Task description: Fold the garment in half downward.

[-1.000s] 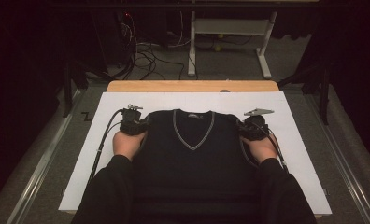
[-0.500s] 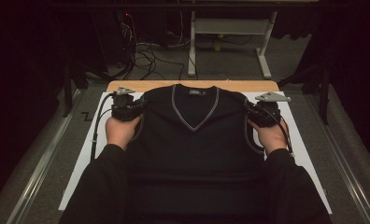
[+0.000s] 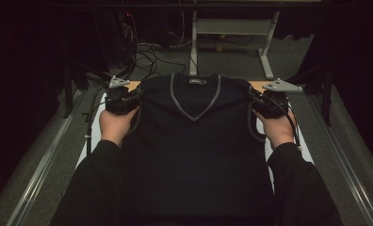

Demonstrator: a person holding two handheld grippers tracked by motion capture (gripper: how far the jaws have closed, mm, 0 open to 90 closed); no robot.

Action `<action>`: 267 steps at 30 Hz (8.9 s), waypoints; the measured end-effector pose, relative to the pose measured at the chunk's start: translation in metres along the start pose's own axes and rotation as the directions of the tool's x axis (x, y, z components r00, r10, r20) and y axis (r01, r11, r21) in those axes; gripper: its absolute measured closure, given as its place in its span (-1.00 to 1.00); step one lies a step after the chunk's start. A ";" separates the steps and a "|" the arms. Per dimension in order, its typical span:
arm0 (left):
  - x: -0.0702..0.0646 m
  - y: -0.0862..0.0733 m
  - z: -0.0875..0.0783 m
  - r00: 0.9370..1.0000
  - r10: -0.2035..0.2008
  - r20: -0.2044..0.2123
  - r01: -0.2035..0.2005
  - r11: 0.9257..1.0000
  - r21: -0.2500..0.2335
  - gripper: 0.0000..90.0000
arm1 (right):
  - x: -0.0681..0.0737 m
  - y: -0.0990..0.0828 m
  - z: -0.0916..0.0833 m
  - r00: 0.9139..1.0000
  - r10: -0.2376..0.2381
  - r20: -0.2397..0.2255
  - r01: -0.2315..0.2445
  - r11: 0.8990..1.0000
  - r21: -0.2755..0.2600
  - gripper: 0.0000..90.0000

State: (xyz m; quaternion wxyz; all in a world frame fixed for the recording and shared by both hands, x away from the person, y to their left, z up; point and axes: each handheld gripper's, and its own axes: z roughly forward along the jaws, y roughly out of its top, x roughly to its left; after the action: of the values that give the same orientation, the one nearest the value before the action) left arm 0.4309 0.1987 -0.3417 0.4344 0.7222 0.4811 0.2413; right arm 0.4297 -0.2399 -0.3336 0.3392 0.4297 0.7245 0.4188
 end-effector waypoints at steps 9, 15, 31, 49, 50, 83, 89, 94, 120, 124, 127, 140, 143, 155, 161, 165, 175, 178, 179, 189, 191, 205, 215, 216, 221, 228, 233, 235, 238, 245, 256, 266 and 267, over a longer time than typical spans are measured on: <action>-0.002 -0.030 -0.010 0.998 0.045 0.044 -0.045 0.999 0.008 0.59 | 0.006 -0.019 -0.007 0.999 0.015 -0.044 -0.014 1.000 0.004 0.75; -0.008 -0.059 -0.032 0.994 0.039 0.106 -0.036 0.999 -0.030 0.59 | 0.014 -0.042 -0.027 0.996 0.010 -0.085 -0.012 1.000 -0.024 0.75; -0.035 -0.151 -0.081 0.977 0.048 0.206 -0.046 0.999 -0.013 0.58 | 0.047 -0.117 -0.084 0.986 -0.044 -0.162 0.036 0.998 -0.050 0.75; -0.057 -0.202 -0.132 0.956 0.073 0.283 -0.087 0.995 0.039 0.56 | 0.070 -0.165 -0.142 0.970 -0.058 -0.236 0.054 0.998 -0.023 0.74; -0.057 -0.204 -0.133 0.957 0.067 0.282 -0.082 0.996 0.042 0.56 | 0.071 -0.166 -0.144 0.969 -0.057 -0.240 0.055 0.998 -0.016 0.74; -0.016 -0.202 -0.110 0.988 -0.087 0.131 0.069 0.989 0.133 -0.53 | 0.047 -0.180 -0.123 0.981 0.111 -0.158 -0.088 0.985 0.146 -0.09; -0.005 -0.186 -0.087 0.986 -0.115 0.123 0.097 0.984 0.148 -0.73 | 0.030 -0.175 -0.105 0.986 0.141 -0.091 -0.127 0.981 0.148 -0.29; 0.003 -0.179 -0.057 0.988 -0.135 0.068 0.116 0.965 0.234 -0.73 | 0.018 -0.171 -0.079 0.980 0.188 -0.061 -0.171 0.962 0.211 -0.41; -0.008 -0.193 -0.050 0.992 -0.070 0.107 0.041 0.967 0.251 0.57 | 0.033 -0.179 -0.061 0.979 0.148 -0.138 -0.104 0.953 0.286 0.71; -0.010 -0.190 -0.056 0.991 -0.082 0.110 0.057 0.976 0.209 0.57 | 0.035 -0.180 -0.064 0.983 0.127 -0.130 -0.088 0.958 0.272 0.71; -0.016 -0.187 -0.061 0.993 -0.058 0.104 0.039 0.984 0.171 0.58 | 0.035 -0.179 -0.065 0.984 0.120 -0.129 -0.083 0.960 0.267 0.71; -0.021 -0.184 -0.068 0.995 -0.009 0.095 -0.002 0.993 0.115 0.59 | 0.035 -0.177 -0.070 0.987 0.104 -0.121 -0.075 0.971 0.226 0.71; -0.020 -0.184 -0.069 0.996 -0.013 0.094 0.002 0.994 0.111 0.61 | 0.035 -0.177 -0.071 0.988 0.103 -0.117 -0.076 0.974 0.215 0.71; -0.021 -0.182 -0.073 0.996 -0.001 0.090 -0.006 0.997 0.081 0.63 | 0.033 -0.174 -0.075 0.988 0.104 -0.112 -0.082 0.980 0.181 0.72; -0.019 -0.180 -0.075 0.995 -0.002 0.096 -0.004 0.998 0.069 0.64 | 0.033 -0.173 -0.076 0.989 0.099 -0.106 -0.081 0.983 0.163 0.72; -0.019 -0.177 -0.076 0.995 -0.013 0.101 0.007 0.998 0.060 0.65 | 0.032 -0.171 -0.078 0.989 0.110 -0.102 -0.094 0.984 0.149 0.73; -0.009 -0.155 -0.056 0.996 -0.020 0.087 0.014 0.997 0.070 0.65 | 0.022 -0.151 -0.065 0.992 0.089 -0.089 -0.077 0.989 0.126 0.73; -0.007 -0.150 -0.049 0.996 -0.024 0.080 0.018 0.997 0.081 0.65 | 0.019 -0.143 -0.057 0.994 0.079 -0.075 -0.069 0.990 0.121 0.73; -0.004 -0.146 -0.044 0.997 -0.022 0.072 0.015 0.996 0.087 0.65 | 0.018 -0.140 -0.055 0.995 0.073 -0.072 -0.064 0.991 0.121 0.73; 0.010 -0.129 -0.017 0.998 -0.053 0.034 0.049 0.993 0.109 0.65 | 0.008 -0.120 -0.029 0.997 0.055 -0.046 -0.049 0.991 0.127 0.73; 0.012 -0.124 -0.013 0.998 -0.056 0.030 0.053 0.993 0.108 0.65 | 0.007 -0.118 -0.026 0.998 0.053 -0.042 -0.048 0.991 0.128 0.73; 0.020 -0.084 0.009 0.999 -0.044 -0.006 0.045 0.994 0.096 0.65 | -0.005 -0.090 -0.005 1.000 0.000 0.013 -0.002 0.991 0.135 0.73; 0.027 -0.066 0.019 0.998 -0.034 -0.044 0.037 0.997 0.069 0.65 | -0.014 -0.069 0.009 0.998 -0.027 0.053 0.023 0.996 0.083 0.71; 0.028 -0.065 0.020 0.998 -0.040 -0.043 0.043 0.997 0.064 0.65 | -0.015 -0.067 0.011 0.998 -0.026 0.055 0.022 0.997 0.078 0.70; 0.030 -0.065 0.028 0.996 -0.068 -0.051 0.071 0.996 0.057 0.64 | -0.017 -0.061 0.018 0.997 -0.030 0.070 0.024 0.997 0.079 0.69; 0.033 -0.075 0.048 0.993 -0.116 -0.037 0.120 0.985 0.126 0.53 | -0.014 -0.069 0.042 0.997 -0.024 0.073 0.010 0.983 0.183 0.55; 0.038 -0.081 0.051 0.981 -0.187 -0.046 0.193 0.963 0.189 -0.10 | -0.019 -0.075 0.042 0.995 0.085 0.060 -0.096 0.973 0.210 -0.02; 0.040 -0.085 0.038 0.977 -0.192 -0.090 0.204 0.967 0.153 -0.20 | -0.020 -0.076 0.034 0.993 0.099 0.062 -0.109 0.978 0.178 -0.12; 0.038 -0.086 0.025 0.976 -0.212 -0.050 0.217 0.968 0.129 -0.37 | -0.022 -0.077 0.018 0.991 0.120 0.052 -0.126 0.982 0.141 -0.24; -0.001 -0.111 0.009 0.983 -0.114 0.141 0.087 0.979 0.183 -0.37 | -0.002 -0.101 -0.008 0.992 0.101 -0.069 -0.090 0.985 0.145 -0.21; -0.017 -0.137 0.028 0.995 -0.022 0.099 -0.007 0.958 0.285 0.02 | 0.025 -0.142 0.007 0.993 0.044 -0.110 -0.007 0.951 0.310 0.06; -0.017 -0.142 0.026 0.993 -0.037 0.113 0.007 0.967 0.254 0.55 | 0.030 -0.142 0.008 0.992 0.012 -0.123 0.026 0.953 0.301 0.64; -0.016 -0.141 0.025 0.992 -0.045 0.120 0.013 0.967 0.255 0.55 | 0.030 -0.142 0.008 0.992 0.012 -0.123 0.026 0.953 0.301 0.64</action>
State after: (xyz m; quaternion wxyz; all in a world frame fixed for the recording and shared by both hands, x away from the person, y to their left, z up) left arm 0.3750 0.1969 -0.4750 0.3713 0.7783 0.4905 0.1257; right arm 0.3767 -0.2495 -0.4684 0.2256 0.4474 0.8010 0.3275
